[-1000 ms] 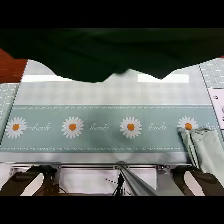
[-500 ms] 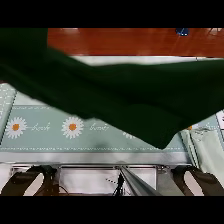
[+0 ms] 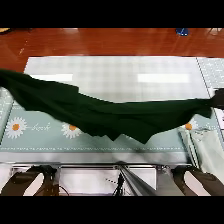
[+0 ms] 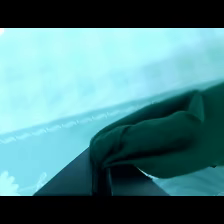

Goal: Fold the shirts.

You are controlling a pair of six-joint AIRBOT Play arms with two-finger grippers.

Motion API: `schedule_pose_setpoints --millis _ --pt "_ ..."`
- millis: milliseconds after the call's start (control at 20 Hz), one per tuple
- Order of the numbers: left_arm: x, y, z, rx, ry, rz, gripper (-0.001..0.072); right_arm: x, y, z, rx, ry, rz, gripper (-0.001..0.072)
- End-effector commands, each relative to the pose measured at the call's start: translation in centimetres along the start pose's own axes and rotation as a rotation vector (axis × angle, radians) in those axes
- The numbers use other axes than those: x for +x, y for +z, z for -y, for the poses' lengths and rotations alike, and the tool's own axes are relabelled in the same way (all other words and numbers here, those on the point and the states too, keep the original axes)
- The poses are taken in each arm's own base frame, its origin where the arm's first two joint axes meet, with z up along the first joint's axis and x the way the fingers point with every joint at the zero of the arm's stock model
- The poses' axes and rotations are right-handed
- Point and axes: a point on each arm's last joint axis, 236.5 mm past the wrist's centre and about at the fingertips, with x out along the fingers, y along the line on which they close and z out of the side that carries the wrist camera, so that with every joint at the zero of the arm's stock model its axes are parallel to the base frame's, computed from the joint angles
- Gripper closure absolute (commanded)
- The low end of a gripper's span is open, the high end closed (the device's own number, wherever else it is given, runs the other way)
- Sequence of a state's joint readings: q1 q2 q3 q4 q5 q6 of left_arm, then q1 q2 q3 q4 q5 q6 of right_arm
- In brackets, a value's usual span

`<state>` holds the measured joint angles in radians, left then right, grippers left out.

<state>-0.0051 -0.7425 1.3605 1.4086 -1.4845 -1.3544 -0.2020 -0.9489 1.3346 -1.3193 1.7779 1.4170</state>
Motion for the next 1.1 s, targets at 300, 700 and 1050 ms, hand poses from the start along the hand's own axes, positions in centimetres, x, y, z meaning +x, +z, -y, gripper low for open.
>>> schedule_pose_setpoints --millis 300,700,1050 --pt "17.4 -9.9 2.7 -0.22 -0.173 -0.191 0.0679 16.0 7.7 3.9 0.095 0.09 -0.082 0.068" --pt "20.0 -13.7 3.7 -0.275 -0.209 -0.313 0.0679 16.6 8.5 8.8 0.049 -0.063 -0.09 0.0215" --pt "20.0 -13.7 3.7 -0.275 -0.209 -0.313 0.0679 14.7 6.6 2.2 -0.022 0.21 0.041 0.0247"
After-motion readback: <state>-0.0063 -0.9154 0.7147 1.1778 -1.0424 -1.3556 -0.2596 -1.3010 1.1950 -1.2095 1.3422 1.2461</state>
